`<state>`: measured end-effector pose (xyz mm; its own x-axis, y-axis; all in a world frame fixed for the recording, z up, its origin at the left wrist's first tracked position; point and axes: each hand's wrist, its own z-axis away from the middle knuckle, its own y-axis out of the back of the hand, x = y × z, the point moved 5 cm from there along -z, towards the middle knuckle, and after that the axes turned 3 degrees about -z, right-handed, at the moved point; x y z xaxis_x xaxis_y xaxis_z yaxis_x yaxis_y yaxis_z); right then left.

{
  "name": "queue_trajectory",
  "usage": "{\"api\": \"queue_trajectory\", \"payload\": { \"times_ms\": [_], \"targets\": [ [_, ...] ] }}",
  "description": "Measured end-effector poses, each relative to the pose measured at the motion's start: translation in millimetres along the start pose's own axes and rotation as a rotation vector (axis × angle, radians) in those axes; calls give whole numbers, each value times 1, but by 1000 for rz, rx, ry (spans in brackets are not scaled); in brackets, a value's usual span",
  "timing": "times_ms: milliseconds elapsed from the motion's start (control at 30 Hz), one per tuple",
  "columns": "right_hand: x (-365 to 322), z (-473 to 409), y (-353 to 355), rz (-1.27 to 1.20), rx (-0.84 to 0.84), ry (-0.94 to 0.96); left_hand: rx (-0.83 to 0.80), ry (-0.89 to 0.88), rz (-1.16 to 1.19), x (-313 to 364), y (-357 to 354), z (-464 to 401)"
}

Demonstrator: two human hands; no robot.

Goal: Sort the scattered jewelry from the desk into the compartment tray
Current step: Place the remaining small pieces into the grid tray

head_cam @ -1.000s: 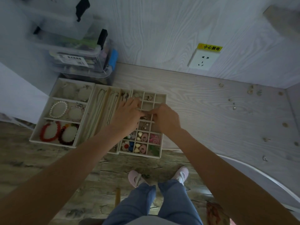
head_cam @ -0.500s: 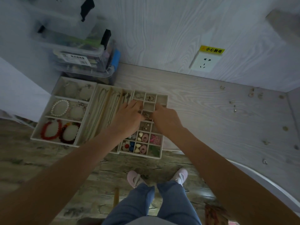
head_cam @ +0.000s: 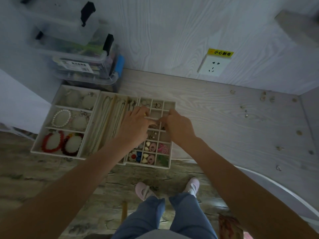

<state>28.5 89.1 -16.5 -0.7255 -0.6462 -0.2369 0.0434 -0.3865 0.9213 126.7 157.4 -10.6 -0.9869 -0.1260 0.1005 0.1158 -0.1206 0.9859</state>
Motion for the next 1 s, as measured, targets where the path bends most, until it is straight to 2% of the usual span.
{"api": "queue_trajectory", "payload": {
  "times_ms": [167,333,500,733,900,1000],
  "targets": [
    [38,15,15,-197,93,-140,33,72,68,14,16,-13],
    [90,40,29,-299,177,-218,-76,50,121,62,26,-36],
    [167,82,26,-338,201,-286,-207,-53,177,134,25,-60],
    [291,157,16,-298,141,-447,-216,-138,256,252,10,-92],
    [359,194,5,-330,135,-466,-259,-188,338,339,-19,-112],
    [381,196,2,-394,131,-459,-250,-140,412,374,-39,-121]
  ]
}}
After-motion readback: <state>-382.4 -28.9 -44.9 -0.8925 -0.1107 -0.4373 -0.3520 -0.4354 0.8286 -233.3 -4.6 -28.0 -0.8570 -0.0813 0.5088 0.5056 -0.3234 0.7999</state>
